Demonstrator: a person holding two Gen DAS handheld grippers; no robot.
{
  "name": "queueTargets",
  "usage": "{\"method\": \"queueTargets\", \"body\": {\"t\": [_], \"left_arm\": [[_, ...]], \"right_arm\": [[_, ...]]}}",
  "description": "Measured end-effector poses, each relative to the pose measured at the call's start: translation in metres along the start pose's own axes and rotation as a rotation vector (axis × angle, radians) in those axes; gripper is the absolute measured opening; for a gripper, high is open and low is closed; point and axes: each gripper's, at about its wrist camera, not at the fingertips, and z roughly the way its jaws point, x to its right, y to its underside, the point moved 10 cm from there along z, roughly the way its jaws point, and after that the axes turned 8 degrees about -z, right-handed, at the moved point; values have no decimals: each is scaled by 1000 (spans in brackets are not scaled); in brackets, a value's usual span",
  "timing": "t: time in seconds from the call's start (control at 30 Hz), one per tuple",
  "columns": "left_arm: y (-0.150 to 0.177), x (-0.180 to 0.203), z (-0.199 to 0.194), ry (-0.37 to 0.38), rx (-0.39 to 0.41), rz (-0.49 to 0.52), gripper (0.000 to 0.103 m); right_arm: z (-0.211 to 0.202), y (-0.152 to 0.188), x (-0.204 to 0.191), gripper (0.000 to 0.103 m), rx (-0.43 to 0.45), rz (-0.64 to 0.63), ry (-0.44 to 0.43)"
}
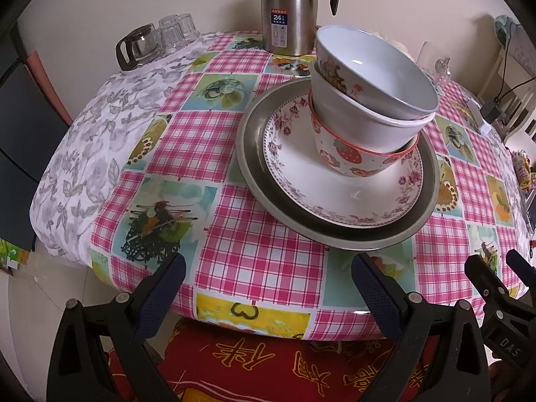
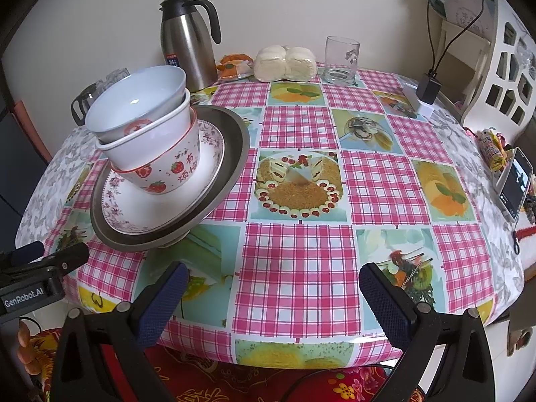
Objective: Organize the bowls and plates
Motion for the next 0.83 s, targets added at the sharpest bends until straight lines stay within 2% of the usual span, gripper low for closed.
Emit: {"method": "queueTargets", "body": {"t": [0.6,0.83], "left_arm": [[-7,-7,-6,15,31,-18,99],[-14,-9,-12,21,67,-34,99]], "right_arm": [[-1,-2,-7,103,8,-14,5],[-2,-5,-10,103,14,-24,3]]}}
